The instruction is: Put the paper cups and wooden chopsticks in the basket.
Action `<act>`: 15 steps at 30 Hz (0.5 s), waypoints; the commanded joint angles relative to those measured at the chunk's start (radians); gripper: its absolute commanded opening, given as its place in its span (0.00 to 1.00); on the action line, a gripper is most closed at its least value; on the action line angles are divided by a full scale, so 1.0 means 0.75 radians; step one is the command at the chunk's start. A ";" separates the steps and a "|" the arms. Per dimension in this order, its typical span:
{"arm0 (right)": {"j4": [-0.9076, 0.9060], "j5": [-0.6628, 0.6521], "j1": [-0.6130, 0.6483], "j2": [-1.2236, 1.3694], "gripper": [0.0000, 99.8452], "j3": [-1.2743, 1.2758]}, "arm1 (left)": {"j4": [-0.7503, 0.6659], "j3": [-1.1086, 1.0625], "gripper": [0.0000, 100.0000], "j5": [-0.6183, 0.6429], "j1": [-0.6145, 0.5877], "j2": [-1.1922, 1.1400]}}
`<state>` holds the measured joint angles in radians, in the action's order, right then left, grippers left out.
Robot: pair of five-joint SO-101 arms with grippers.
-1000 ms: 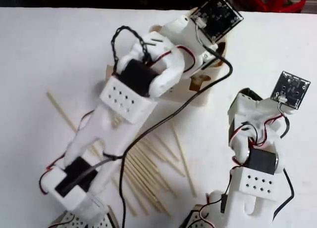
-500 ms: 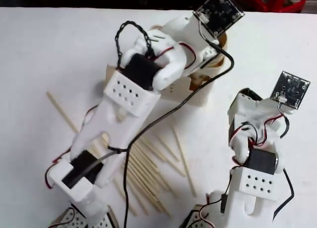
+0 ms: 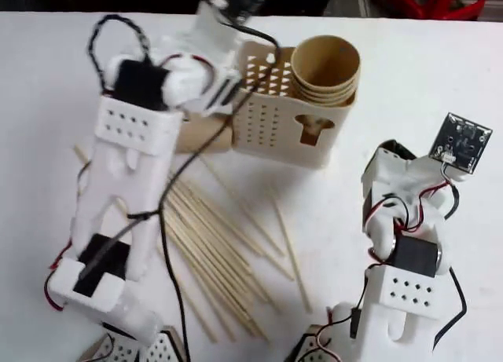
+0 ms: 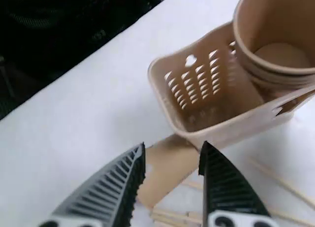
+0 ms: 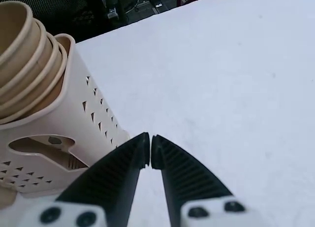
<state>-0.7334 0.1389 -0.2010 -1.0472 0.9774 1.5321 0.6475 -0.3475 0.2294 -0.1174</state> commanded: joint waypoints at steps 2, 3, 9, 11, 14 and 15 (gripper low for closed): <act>0.032 0.006 0.001 -0.017 0.02 -0.006 | 0.160 0.055 0.19 -0.010 -0.148 0.071; 0.032 0.006 0.001 -0.017 0.02 -0.006 | 0.188 0.055 0.20 -0.012 -0.171 0.069; 0.032 0.006 0.001 -0.017 0.02 -0.006 | 0.309 0.043 0.26 -0.070 -0.302 0.064; 0.032 0.006 0.001 -0.017 0.02 -0.006 | 0.299 -0.033 0.26 -0.141 -0.334 0.066; 0.032 0.006 0.001 -0.017 0.02 -0.006 | 0.241 -0.213 0.26 -0.231 -0.361 0.066; 0.032 0.006 0.001 -0.017 0.02 -0.006 | 0.203 -0.284 0.26 -0.254 -0.369 0.066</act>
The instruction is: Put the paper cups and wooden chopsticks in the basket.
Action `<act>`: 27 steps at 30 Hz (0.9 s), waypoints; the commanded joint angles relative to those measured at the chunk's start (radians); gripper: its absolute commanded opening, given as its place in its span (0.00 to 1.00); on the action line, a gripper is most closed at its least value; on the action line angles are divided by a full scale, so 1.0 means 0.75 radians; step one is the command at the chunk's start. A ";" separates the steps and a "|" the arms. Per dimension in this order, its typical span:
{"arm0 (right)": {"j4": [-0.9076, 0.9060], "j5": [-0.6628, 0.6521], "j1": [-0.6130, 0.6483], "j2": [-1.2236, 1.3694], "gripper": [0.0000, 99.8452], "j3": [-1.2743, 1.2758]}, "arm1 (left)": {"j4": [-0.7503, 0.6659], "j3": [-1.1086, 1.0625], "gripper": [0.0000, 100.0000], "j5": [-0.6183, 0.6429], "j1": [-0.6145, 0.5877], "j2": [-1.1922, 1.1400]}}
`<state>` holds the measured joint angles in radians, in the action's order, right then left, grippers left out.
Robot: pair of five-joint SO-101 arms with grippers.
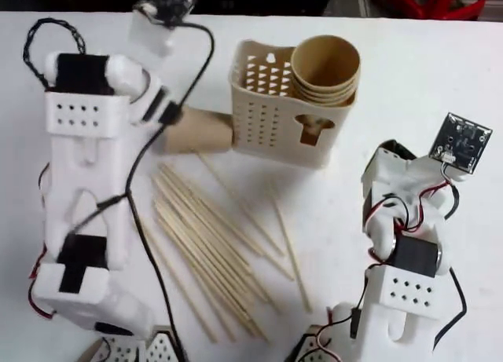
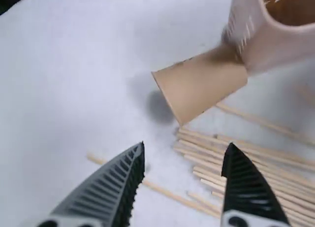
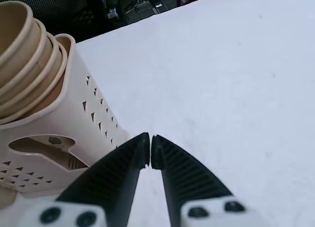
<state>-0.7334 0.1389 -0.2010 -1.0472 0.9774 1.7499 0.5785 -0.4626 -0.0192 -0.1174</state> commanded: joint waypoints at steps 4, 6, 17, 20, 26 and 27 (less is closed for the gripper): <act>0.032 0.006 0.001 -0.017 0.02 -0.006 | -0.293 -0.473 0.26 -0.170 -0.066 0.066; 0.032 0.006 0.001 -0.017 0.02 -0.006 | -0.381 -0.589 0.26 -0.221 -0.062 0.066; 0.032 0.006 0.001 -0.017 0.02 -0.006 | -0.882 -0.988 0.26 -0.348 -0.058 0.064; 0.032 0.006 0.001 -0.017 0.02 -0.006 | -0.978 -1.052 0.26 -0.338 -0.056 0.064; 0.032 0.006 0.001 -0.017 0.02 -0.006 | -1.156 -1.193 0.26 -0.338 -0.026 0.064; 0.032 0.006 0.001 -0.017 0.02 -0.006 | -1.185 -1.217 0.26 -0.338 -0.007 0.064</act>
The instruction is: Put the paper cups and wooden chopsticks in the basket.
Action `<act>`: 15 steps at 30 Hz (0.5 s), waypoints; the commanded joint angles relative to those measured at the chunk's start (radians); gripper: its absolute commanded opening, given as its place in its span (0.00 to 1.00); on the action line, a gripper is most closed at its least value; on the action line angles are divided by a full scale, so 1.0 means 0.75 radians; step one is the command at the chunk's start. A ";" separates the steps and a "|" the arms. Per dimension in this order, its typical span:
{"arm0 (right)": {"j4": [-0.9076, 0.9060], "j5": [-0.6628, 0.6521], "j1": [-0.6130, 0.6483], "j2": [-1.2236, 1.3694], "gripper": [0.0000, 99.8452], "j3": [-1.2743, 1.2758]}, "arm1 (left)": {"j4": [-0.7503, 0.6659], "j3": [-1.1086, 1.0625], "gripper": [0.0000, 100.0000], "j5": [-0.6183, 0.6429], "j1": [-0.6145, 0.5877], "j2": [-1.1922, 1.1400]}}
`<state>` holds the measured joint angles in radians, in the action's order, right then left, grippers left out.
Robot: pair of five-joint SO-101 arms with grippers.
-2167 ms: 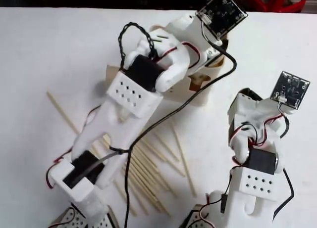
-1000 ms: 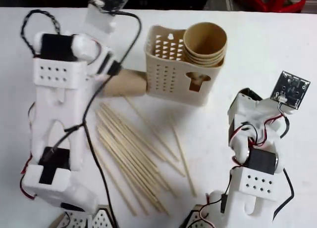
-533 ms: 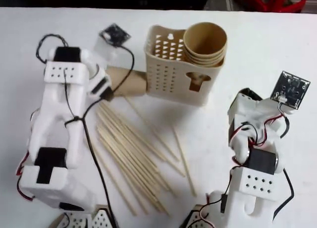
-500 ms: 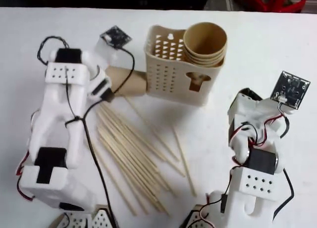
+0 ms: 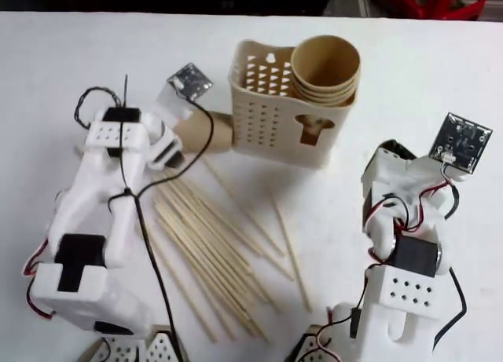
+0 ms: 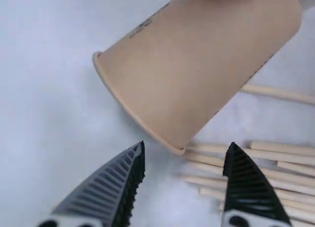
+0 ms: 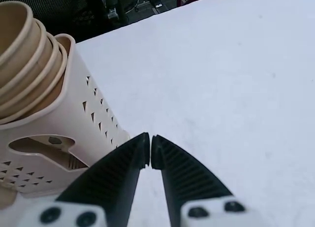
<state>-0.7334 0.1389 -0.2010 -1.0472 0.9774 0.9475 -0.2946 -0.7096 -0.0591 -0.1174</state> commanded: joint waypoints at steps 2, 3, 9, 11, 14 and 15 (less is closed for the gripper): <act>0.032 0.006 0.001 -0.017 0.02 -0.006 | -0.174 -0.102 0.26 -0.008 0.081 0.064; 0.032 0.006 0.001 -0.017 0.02 -0.006 | -0.203 -0.123 0.26 -0.008 0.099 0.064; 0.032 0.006 0.001 -0.017 0.02 -0.006 | -0.258 -0.178 0.22 -0.008 0.150 0.079; 0.032 0.006 0.001 -0.017 0.02 -0.006 | -0.262 -0.174 0.19 -0.006 0.150 0.079; 0.032 0.006 0.001 -0.017 0.02 -0.006 | -0.262 -0.180 0.16 -0.006 0.146 0.079; 0.032 0.006 0.001 -0.017 0.02 -0.006 | -0.260 -0.182 0.16 -0.006 0.146 0.079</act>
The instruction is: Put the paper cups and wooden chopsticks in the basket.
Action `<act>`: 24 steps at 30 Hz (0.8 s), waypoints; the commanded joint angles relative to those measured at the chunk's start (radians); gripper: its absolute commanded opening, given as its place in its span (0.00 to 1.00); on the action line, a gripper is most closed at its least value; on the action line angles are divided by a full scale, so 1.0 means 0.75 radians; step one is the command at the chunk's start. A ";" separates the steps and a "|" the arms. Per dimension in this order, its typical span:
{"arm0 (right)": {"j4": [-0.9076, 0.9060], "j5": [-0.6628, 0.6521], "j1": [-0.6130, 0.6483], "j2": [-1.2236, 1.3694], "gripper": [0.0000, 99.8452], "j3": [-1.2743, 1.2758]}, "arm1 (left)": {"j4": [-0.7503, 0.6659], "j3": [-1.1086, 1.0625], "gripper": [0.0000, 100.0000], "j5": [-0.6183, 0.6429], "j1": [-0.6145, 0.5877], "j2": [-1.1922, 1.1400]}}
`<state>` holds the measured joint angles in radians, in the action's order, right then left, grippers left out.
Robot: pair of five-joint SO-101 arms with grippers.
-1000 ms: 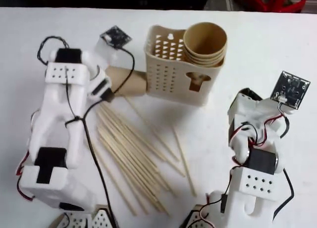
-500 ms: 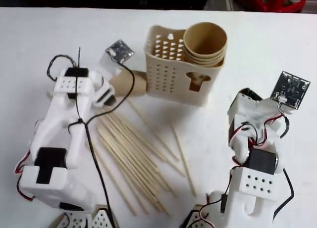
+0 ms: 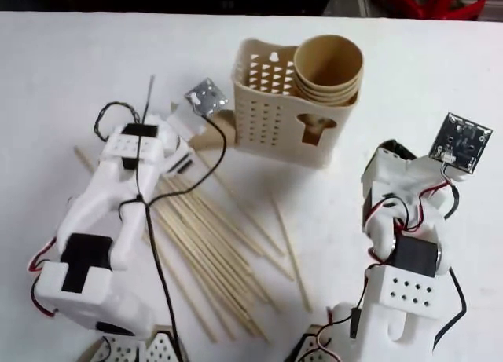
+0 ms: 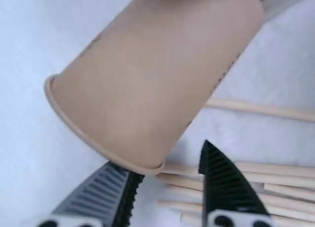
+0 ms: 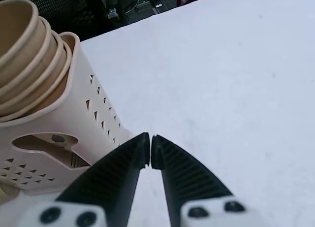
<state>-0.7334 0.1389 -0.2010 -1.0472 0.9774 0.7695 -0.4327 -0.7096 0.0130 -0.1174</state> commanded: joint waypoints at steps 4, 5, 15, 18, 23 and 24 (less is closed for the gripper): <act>0.032 0.006 0.001 -0.017 0.02 -0.006 | -0.023 0.002 0.13 -0.006 0.044 0.081; 0.032 0.006 0.001 -0.017 0.02 -0.006 | -0.023 0.006 0.12 -0.006 0.044 0.081; 0.034 0.006 0.001 -0.017 0.02 -0.006 | -0.027 0.008 0.03 -0.008 0.048 0.081; 0.034 0.006 0.001 -0.017 0.02 -0.006 | -0.025 0.008 0.02 -0.008 0.042 0.081; 0.034 0.006 0.001 -0.017 0.02 -0.006 | -0.014 0.008 0.02 -0.008 0.042 0.081; 0.034 0.006 0.001 -0.017 0.02 -0.006 | -0.014 0.008 0.02 -0.008 0.042 0.081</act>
<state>-0.7334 0.1389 -0.2010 -1.0472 0.9774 0.7695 -0.4327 -0.7096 0.0269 -0.1174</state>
